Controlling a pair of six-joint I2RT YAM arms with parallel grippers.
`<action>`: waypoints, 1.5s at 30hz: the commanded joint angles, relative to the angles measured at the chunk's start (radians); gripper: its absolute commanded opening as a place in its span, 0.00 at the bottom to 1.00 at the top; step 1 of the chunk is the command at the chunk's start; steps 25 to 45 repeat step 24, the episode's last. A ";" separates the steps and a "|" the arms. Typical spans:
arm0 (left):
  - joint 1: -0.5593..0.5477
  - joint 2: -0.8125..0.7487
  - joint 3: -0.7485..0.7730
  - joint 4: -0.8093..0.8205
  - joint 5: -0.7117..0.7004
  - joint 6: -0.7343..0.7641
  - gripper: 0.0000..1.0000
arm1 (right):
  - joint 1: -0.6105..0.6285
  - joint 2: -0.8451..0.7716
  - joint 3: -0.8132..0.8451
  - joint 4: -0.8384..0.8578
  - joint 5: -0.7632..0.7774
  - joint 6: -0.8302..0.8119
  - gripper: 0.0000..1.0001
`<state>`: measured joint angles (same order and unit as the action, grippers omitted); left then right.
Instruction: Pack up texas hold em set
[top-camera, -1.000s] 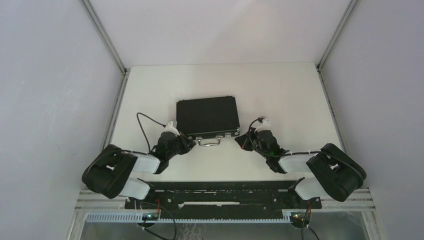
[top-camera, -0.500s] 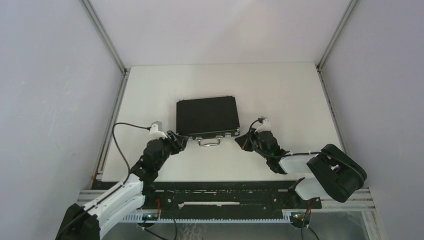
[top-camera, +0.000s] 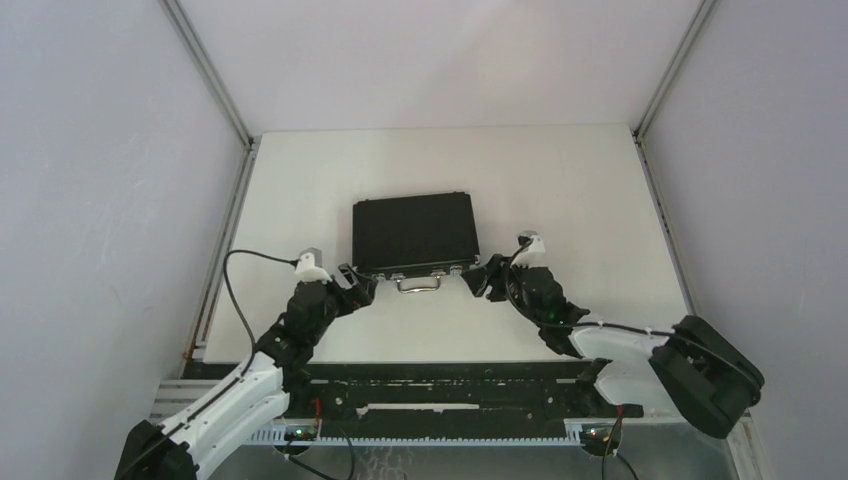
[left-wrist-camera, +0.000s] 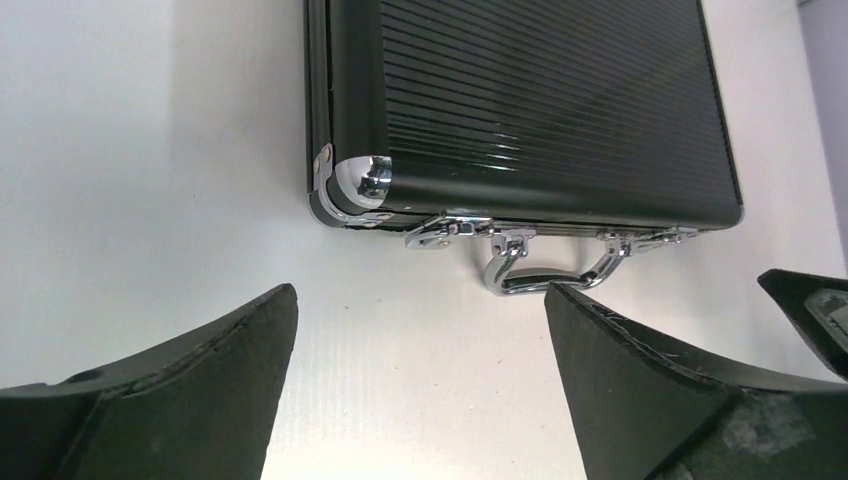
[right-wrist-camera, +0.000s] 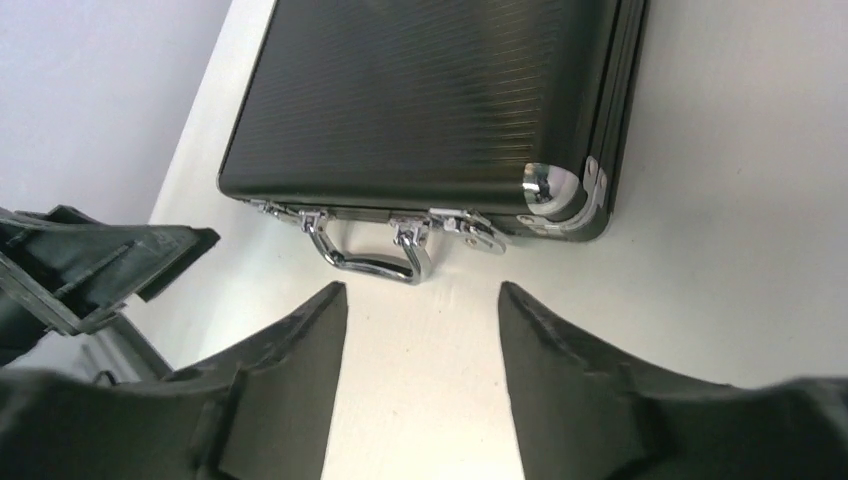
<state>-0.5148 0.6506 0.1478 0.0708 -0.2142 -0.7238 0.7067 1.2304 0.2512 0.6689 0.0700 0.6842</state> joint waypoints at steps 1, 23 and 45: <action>-0.007 -0.078 0.068 -0.067 -0.005 0.014 1.00 | 0.073 -0.141 0.009 -0.131 0.192 -0.129 0.74; -0.007 -0.179 0.053 -0.209 -0.047 0.032 1.00 | 0.108 -0.372 -0.024 -0.373 0.347 -0.147 0.97; -0.007 -0.178 0.056 -0.212 -0.043 0.032 1.00 | 0.108 -0.374 -0.024 -0.374 0.348 -0.147 0.97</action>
